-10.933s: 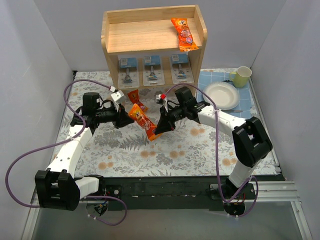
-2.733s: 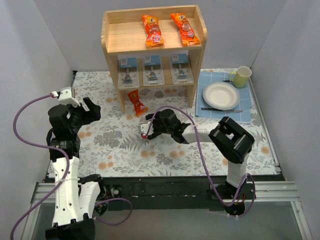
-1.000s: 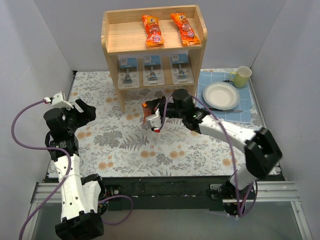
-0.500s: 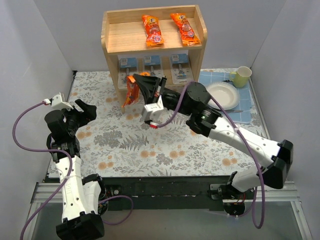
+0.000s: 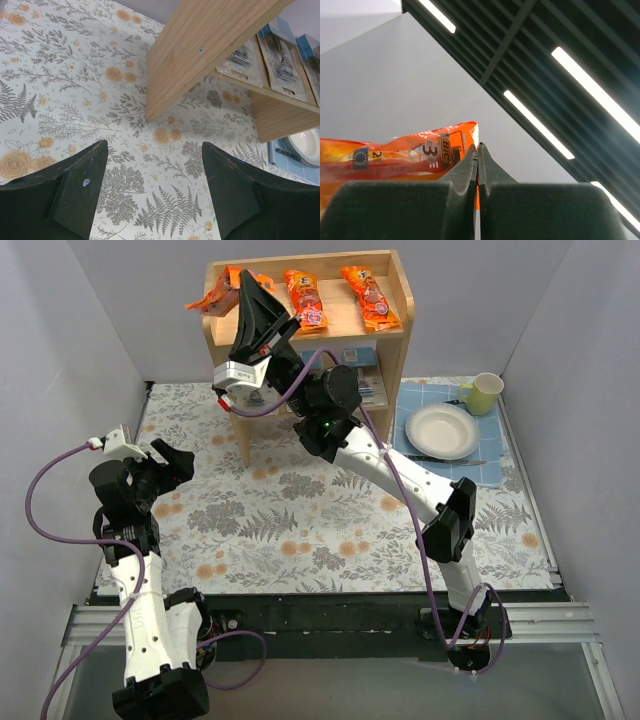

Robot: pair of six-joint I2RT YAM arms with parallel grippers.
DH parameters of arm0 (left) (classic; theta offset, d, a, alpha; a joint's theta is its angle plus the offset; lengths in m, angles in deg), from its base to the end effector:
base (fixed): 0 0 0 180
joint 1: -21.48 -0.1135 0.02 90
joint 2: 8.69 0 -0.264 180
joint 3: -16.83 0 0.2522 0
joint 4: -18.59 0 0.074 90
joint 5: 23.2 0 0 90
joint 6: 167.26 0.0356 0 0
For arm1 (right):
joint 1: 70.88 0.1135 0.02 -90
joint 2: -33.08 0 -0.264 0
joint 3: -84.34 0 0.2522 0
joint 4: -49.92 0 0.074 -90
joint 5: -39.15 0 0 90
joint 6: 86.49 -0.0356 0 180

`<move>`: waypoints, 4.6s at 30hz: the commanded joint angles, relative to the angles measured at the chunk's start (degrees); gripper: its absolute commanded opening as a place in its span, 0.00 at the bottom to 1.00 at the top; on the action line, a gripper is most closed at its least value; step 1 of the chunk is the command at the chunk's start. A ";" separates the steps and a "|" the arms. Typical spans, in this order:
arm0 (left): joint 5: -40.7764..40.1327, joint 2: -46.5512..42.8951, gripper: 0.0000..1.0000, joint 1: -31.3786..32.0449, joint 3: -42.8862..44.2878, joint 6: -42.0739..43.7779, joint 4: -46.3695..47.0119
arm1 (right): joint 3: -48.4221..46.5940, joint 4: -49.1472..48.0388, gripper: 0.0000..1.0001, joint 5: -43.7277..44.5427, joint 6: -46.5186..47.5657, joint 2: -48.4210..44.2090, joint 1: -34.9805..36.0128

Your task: Place and organize the shaving razors onto the shelf

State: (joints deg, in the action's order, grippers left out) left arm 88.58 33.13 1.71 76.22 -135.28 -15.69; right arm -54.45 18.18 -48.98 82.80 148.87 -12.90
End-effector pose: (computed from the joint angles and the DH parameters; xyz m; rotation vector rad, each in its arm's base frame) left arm 0.1609 0.0438 0.3349 -0.9824 1.6513 -0.8093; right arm 0.2291 0.3642 0.5392 -0.5649 0.2551 -0.3701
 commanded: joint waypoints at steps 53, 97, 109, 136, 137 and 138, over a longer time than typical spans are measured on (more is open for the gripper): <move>1.16 -2.62 0.75 -1.32 1.75 0.63 -3.31 | 4.09 -1.26 0.01 14.66 18.71 4.36 -2.25; 0.72 -1.57 0.76 -1.41 0.52 0.71 -2.43 | 8.23 10.60 0.01 5.25 13.70 2.69 0.38; 0.54 -1.13 0.76 -1.41 0.52 0.98 -2.51 | 0.58 12.62 0.01 4.11 12.56 8.23 -1.37; -0.07 -1.30 0.76 -1.41 0.43 1.33 -3.04 | -5.31 11.75 0.01 -0.28 11.50 14.38 -3.92; -0.07 -1.39 0.77 -1.50 0.34 1.42 -3.13 | -5.14 11.31 0.01 -0.37 11.59 14.38 -4.01; -0.25 -1.31 0.77 -1.50 0.34 1.42 -3.22 | -4.87 11.13 0.01 -0.37 11.77 14.38 -4.01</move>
State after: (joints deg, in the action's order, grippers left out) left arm 89.30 32.45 0.59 76.26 -134.88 -18.33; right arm -57.16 33.26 -48.07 94.91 162.64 -16.53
